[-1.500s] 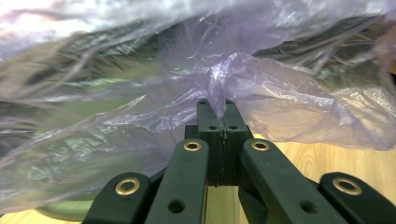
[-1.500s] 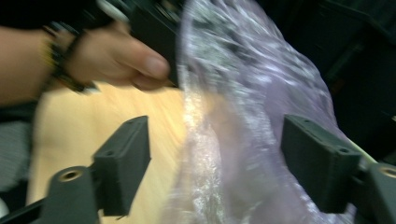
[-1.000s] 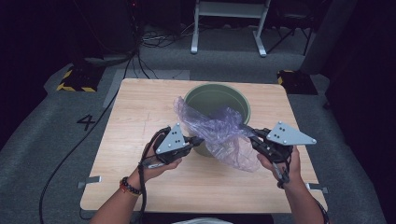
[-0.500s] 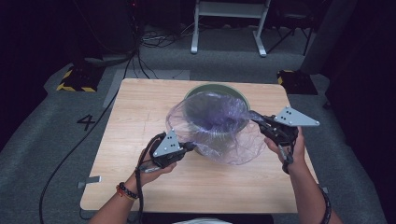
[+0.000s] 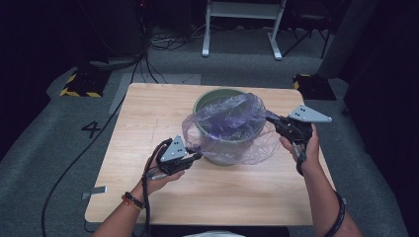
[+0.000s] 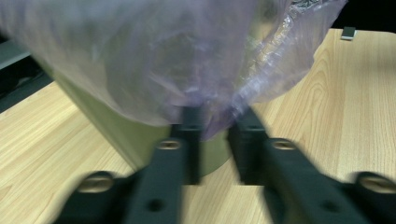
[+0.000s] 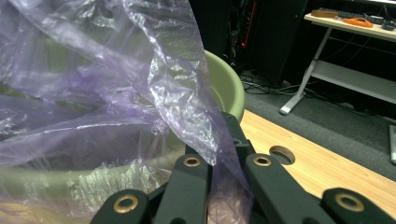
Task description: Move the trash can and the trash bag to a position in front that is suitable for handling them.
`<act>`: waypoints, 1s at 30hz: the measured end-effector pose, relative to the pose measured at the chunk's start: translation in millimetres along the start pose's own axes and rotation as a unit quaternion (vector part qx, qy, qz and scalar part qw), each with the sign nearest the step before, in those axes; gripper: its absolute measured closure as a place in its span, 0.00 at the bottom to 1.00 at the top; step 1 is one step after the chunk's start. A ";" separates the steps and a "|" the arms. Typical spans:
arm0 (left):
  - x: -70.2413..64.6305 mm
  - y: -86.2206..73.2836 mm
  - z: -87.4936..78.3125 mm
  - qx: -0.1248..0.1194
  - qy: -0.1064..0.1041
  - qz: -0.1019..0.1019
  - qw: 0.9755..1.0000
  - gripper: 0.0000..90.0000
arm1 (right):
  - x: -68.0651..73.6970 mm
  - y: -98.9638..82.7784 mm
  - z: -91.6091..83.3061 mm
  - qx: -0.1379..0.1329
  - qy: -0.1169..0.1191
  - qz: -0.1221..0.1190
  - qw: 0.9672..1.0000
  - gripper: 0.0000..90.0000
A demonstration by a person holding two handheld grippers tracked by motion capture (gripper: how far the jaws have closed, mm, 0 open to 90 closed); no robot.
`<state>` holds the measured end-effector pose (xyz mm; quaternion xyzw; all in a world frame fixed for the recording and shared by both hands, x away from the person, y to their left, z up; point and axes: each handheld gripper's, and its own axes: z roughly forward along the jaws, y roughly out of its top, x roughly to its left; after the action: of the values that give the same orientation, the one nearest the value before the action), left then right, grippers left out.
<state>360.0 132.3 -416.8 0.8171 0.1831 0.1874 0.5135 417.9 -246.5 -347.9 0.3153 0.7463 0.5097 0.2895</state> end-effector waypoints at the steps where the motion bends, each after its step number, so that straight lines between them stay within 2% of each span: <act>1: -1.0 0.1 -2.8 -0.001 0.004 0.000 1.000 0.63 | -0.1 -0.2 -0.7 0.001 -0.001 -0.001 1.000 1.00; 4: -3.3 -1.2 -12.1 -0.007 0.016 -0.007 1.000 0.31 | -0.2 -0.2 -2.1 0.001 -0.003 -0.006 1.000 1.00; 7: -2.6 -4.7 -23.7 -0.020 0.021 -0.024 0.999 0.19 | -2.1 1.0 -4.0 -0.002 -0.005 -0.003 1.000 1.00; 9: -2.0 -6.9 -31.5 -0.030 0.021 -0.030 0.999 0.17 | -2.9 2.0 -5.6 -0.004 -0.006 -0.002 1.000 1.00; 12: 0.9 -7.0 -39.2 -0.033 0.027 -0.033 0.999 0.17 | -2.2 4.2 -7.2 -0.005 -0.009 -0.009 1.000 1.00; 16: 7.7 -2.0 -49.7 -0.043 0.032 -0.045 0.998 0.17 | -1.2 6.8 -8.0 -0.007 -0.010 -0.015 1.000 1.00; 21: 12.5 17.9 -60.5 -0.044 0.015 -0.030 0.998 0.17 | -2.1 6.3 -6.5 -0.004 -0.012 -0.016 1.000 0.98; 26: 21.5 43.3 -73.6 -0.085 0.003 -0.042 0.996 0.17 | -2.9 6.8 -6.3 -0.005 -0.012 -0.016 1.000 0.98; 28: 25.1 53.7 -74.8 -0.089 0.006 -0.043 0.995 0.17 | -2.8 7.2 -6.0 -0.005 -0.013 -0.018 1.000 0.98; 30: 28.8 63.5 -71.4 -0.082 0.029 -0.041 0.995 0.17 | -2.7 7.7 -5.8 -0.006 -0.012 -0.017 1.000 0.97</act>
<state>356.3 175.7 -327.0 0.7580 0.2156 0.2042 0.5807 416.6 -249.7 -338.5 0.3067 0.7453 0.5051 0.3089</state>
